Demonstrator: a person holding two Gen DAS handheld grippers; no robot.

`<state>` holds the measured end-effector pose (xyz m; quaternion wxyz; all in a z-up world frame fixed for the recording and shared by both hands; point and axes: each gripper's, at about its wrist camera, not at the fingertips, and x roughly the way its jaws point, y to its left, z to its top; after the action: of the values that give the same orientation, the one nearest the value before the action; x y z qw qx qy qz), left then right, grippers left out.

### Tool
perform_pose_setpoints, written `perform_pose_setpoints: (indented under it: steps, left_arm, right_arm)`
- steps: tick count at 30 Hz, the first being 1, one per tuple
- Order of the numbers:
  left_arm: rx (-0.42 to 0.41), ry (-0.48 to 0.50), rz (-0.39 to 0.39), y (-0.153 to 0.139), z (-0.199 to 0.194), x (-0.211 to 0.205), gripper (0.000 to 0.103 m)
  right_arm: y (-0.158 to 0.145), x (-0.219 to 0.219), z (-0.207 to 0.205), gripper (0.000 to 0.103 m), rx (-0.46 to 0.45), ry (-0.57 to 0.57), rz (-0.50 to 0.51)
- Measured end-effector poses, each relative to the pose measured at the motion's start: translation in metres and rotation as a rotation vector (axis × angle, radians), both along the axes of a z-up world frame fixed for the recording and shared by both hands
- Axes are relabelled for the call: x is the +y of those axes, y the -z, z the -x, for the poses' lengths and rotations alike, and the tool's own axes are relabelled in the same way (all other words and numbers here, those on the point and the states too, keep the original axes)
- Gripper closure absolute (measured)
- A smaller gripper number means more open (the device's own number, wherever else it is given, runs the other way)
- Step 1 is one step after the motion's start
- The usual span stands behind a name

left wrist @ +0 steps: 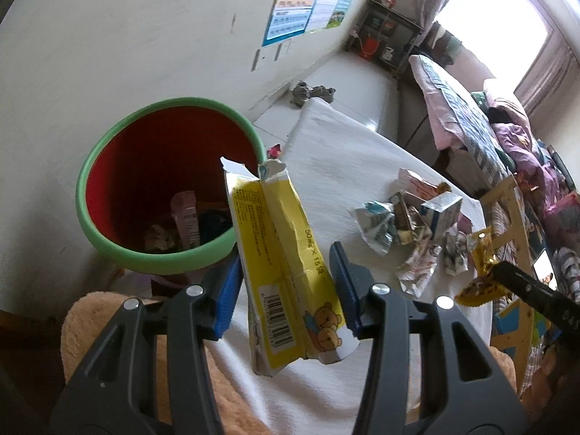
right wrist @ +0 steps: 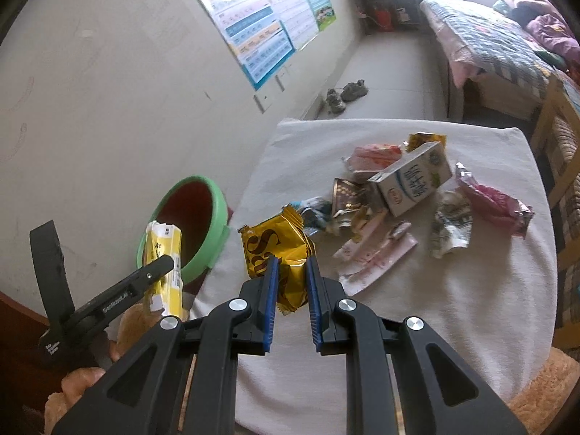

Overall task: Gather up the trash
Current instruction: 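Carry the yellow carton and yellow snack bag over the bin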

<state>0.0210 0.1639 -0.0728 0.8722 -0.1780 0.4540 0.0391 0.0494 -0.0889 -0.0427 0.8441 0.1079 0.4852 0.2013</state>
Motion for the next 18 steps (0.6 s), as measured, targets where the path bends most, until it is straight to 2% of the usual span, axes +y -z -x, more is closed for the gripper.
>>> perform_pose_setpoints:
  steps: [7,18]
  left_arm:
    - [-0.005,-0.050,0.001,0.002,-0.006,0.031,0.057]
    - [-0.011,-0.101,-0.027,-0.001,-0.012,0.078,0.057]
  right_arm:
    - [-0.004,0.026,-0.011,0.088,-0.002,-0.048,-0.005]
    - [-0.017,0.099,-0.037,0.088,-0.059,-0.170,-0.019]
